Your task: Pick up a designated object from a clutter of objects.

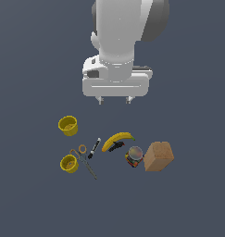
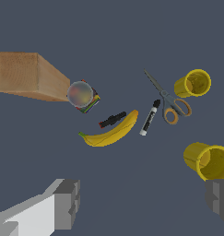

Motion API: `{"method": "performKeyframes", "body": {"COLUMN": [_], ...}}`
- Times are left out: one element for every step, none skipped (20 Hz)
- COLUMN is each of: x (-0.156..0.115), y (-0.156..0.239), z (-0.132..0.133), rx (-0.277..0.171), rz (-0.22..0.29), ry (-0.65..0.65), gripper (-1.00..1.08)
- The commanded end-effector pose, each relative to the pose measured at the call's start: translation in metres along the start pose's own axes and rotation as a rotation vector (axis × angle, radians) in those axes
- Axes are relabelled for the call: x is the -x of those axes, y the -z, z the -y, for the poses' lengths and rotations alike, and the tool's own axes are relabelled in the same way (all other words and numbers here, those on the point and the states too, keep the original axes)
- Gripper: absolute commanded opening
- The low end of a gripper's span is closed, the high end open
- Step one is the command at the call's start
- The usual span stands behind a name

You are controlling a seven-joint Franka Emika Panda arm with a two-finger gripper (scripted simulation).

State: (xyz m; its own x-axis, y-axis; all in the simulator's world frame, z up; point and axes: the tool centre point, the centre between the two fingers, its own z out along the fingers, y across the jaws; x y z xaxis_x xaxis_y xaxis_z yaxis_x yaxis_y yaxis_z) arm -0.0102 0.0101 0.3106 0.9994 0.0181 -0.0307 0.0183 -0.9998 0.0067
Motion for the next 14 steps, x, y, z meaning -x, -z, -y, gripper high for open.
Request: {"method": "performKeyframes", "body": {"x": [0.000, 0.000, -0.001, -0.001, -0.002, -0.003, -0.004, -0.004, -0.005, -0.005, -0.005, -0.005, -0.005, -0.005], "y": [0.000, 0.000, 0.000, -0.001, -0.001, -0.001, -0.002, -0.002, -0.002, -0.002, -0.001, -0.001, -0.001, -0.002], "z": [0.000, -0.001, -0.001, -0.003, -0.005, -0.008, -0.011, -0.013, -0.014, -0.015, -0.015, -0.015, -0.015, -0.014], "rx": [0.000, 0.000, 0.002, 0.004, 0.007, 0.011, 0.015, 0.018, 0.020, 0.021, 0.021, 0.021, 0.021, 0.020], "rz": [0.000, 0.000, 0.000, 0.001, 0.001, 0.002, 0.002, 0.003, 0.003, 0.004, 0.004, 0.004, 0.004, 0.003], "ry": [0.000, 0.000, 0.002, 0.004, 0.007, 0.011, 0.016, 0.020, 0.023, 0.025, 0.026, 0.026, 0.025, 0.023], "gripper": [1.00, 1.00, 1.00, 1.00, 1.00, 1.00, 1.00, 1.00, 1.00, 1.00, 1.00, 1.00, 1.00, 1.00]}}
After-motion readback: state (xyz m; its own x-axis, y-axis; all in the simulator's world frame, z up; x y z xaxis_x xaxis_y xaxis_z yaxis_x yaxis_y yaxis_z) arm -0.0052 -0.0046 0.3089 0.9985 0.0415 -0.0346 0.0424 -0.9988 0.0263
